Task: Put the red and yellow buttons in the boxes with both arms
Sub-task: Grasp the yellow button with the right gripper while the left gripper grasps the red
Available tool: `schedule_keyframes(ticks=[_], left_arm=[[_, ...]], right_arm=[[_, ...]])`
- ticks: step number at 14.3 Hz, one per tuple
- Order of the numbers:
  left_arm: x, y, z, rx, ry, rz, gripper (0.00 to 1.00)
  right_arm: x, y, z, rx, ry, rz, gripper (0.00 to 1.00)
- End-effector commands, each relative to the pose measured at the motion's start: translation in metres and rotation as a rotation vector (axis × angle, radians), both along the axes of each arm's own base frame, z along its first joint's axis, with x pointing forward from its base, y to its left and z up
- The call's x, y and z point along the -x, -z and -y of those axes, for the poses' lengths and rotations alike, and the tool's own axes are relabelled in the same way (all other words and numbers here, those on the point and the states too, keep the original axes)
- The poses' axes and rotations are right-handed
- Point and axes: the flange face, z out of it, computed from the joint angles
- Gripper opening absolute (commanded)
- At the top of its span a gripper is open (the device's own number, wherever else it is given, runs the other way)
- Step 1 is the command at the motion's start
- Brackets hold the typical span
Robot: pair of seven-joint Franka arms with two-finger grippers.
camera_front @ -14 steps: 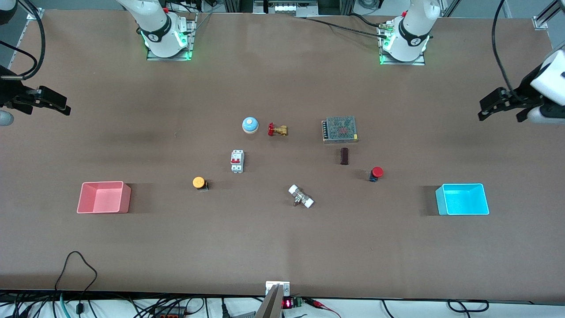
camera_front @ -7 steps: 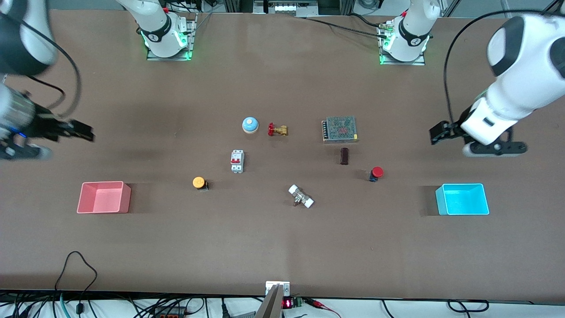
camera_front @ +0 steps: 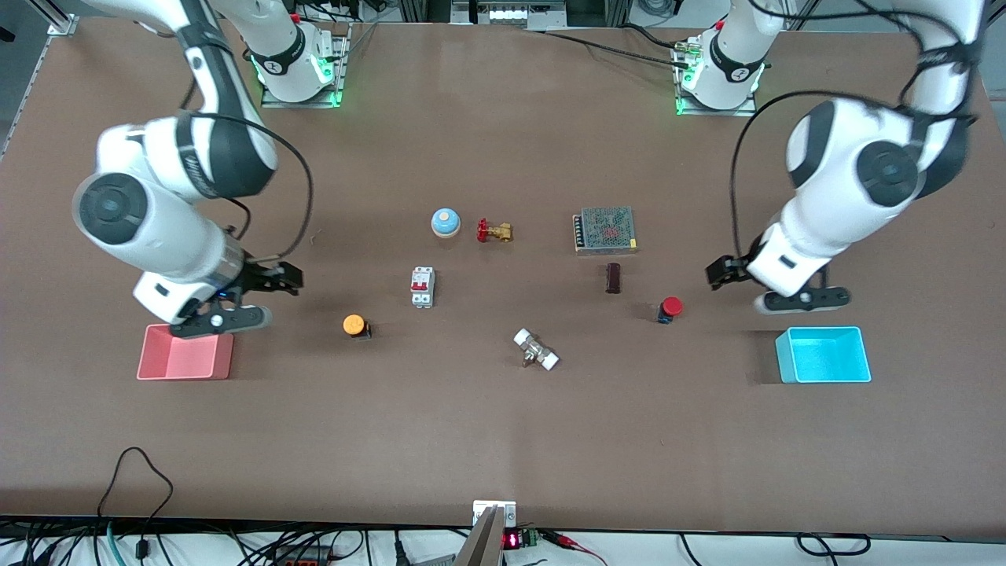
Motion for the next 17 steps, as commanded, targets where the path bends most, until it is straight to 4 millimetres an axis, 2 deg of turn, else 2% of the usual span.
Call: schedule_keyframes(ticks=[1, 3, 5, 7, 9, 11, 13, 17], left_arm=[[0.007, 0.038, 0.019, 0.024, -0.043, 0.018, 1.00], [0.007, 0.068, 0.033, 0.031, -0.059, 0.021, 1.00], [0.006, 0.090, 0.041, 0.038, -0.068, 0.024, 1.00], [0.007, 0.106, 0.048, 0.040, -0.065, 0.020, 1.00], [0.008, 0.116, 0.048, 0.033, -0.065, 0.006, 1.00], [0.012, 0.124, 0.051, 0.030, -0.060, -0.007, 0.99], [0.014, 0.131, 0.054, 0.026, -0.059, -0.019, 0.92], [0.014, 0.141, 0.054, 0.028, -0.060, -0.017, 0.73]], right_arm=[[-0.008, 0.039, -0.025, -0.013, 0.028, 0.014, 1.00], [-0.008, 0.073, -0.043, -0.008, 0.027, 0.010, 1.00], [-0.007, 0.100, -0.070, -0.010, 0.026, 0.036, 1.00], [-0.005, 0.125, -0.086, -0.013, 0.052, 0.055, 1.00], [-0.005, 0.141, -0.094, -0.016, 0.047, 0.067, 1.00], [-0.004, 0.152, -0.093, -0.010, 0.043, 0.058, 1.00], [-0.004, 0.152, -0.092, -0.003, 0.019, 0.060, 1.00], [-0.006, 0.153, -0.079, 0.009, -0.026, 0.041, 1.00]])
